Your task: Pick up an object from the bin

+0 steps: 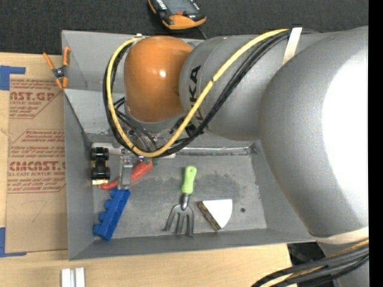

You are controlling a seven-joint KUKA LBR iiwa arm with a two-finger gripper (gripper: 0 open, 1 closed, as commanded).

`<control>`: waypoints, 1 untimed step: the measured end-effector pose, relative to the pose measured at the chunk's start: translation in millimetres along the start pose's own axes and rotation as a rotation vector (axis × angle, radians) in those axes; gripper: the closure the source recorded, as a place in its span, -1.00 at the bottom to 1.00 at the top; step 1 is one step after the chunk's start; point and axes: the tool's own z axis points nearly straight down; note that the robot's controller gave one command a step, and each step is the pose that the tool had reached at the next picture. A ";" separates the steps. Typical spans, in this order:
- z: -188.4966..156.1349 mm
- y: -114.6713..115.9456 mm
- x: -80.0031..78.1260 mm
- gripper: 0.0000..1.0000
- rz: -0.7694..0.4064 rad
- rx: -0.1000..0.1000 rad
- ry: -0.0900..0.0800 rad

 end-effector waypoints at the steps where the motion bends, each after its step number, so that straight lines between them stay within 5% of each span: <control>1: 0.0 0.0 0.0 -1.00 0.000 0.000 0.000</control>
Offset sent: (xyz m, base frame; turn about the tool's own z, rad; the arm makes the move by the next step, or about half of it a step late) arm -0.0139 -0.0787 -0.0403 -0.1649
